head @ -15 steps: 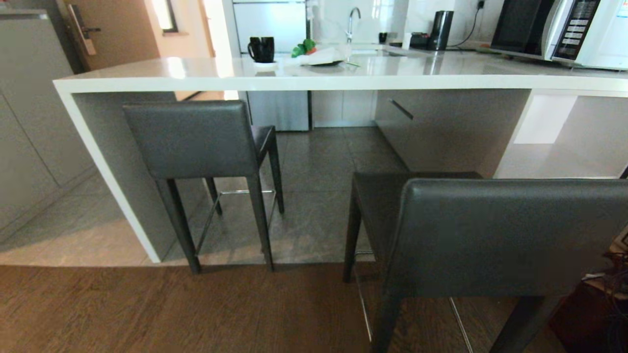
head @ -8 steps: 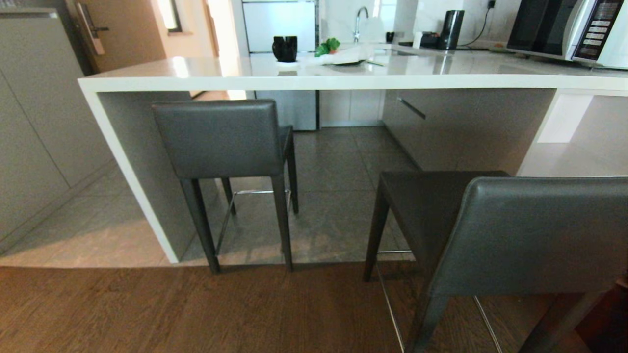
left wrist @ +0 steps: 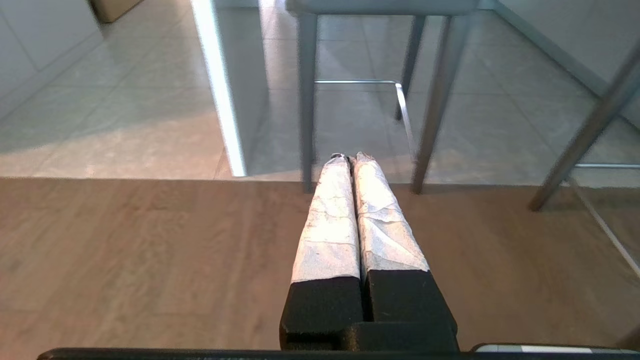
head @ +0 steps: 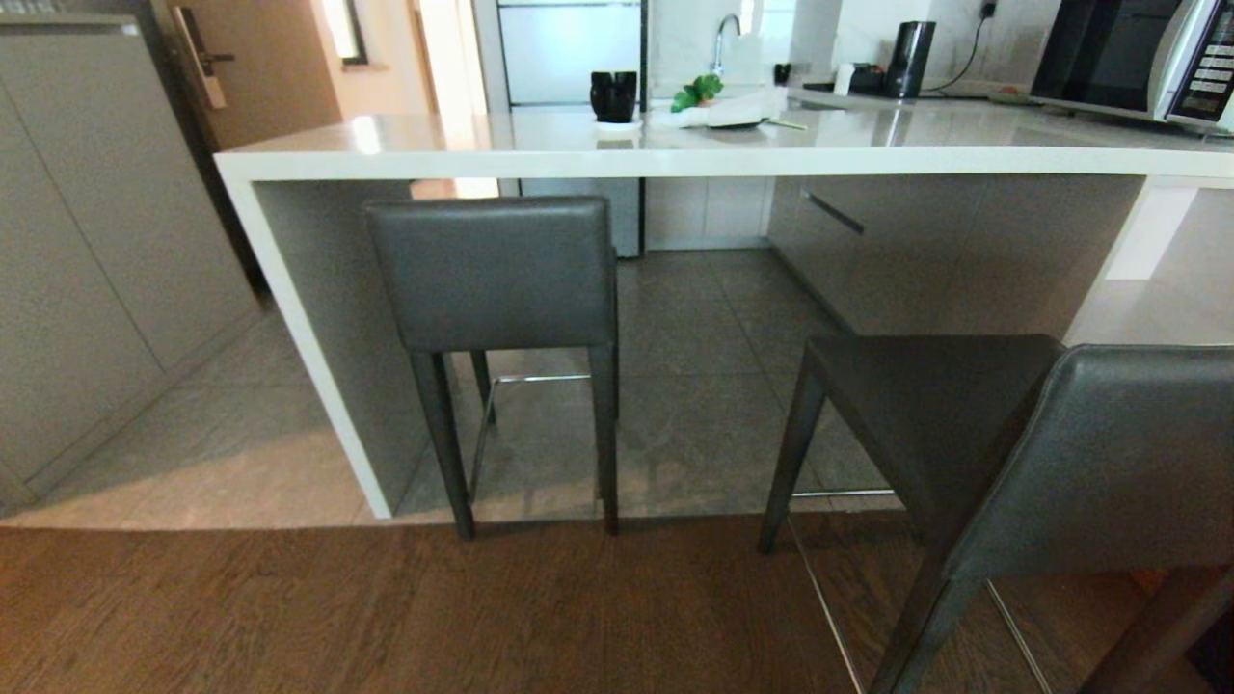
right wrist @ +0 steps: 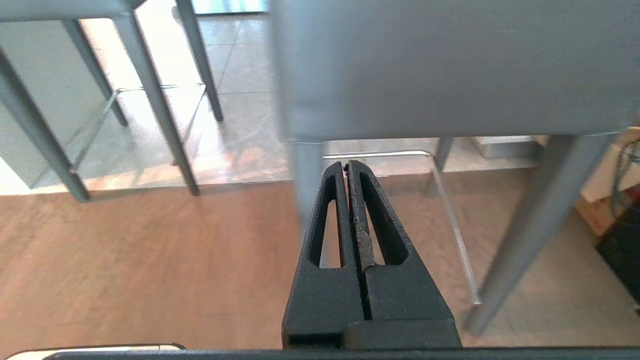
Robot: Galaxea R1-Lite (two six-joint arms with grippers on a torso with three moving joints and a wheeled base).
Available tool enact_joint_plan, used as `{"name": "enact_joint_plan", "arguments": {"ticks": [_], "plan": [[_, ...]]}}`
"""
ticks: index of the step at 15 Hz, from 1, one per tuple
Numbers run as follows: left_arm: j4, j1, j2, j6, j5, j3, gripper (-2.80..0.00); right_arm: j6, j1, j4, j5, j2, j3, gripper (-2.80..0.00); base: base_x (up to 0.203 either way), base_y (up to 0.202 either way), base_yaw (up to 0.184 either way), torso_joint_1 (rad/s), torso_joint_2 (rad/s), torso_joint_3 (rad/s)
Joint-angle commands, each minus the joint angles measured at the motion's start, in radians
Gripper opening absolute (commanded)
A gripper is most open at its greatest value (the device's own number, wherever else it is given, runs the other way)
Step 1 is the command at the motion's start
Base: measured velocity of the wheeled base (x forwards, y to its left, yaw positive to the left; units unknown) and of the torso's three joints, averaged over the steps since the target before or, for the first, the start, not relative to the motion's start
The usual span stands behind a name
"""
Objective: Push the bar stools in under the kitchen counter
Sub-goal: Pull the gray chair out from under the dining table
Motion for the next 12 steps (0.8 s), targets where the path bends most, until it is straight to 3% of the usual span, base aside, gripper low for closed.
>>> {"name": "enact_joint_plan", "arguments": {"ticks": [1,12], "plan": [[-0.001,0.000,0.000,0.000,0.000,0.002,-2.80,-0.001,0.000,-0.001,0.000,0.002,0.000,-2.80,0.000,0.197,-0.001,0.010,0.00,0.002],[0.000,0.002,-0.002,0.000,0.000,0.002,-2.80,-0.001,0.000,-0.001,0.000,0.002,0.000,-2.80,0.000,0.197,-0.003,0.001,0.00,0.003]]}}
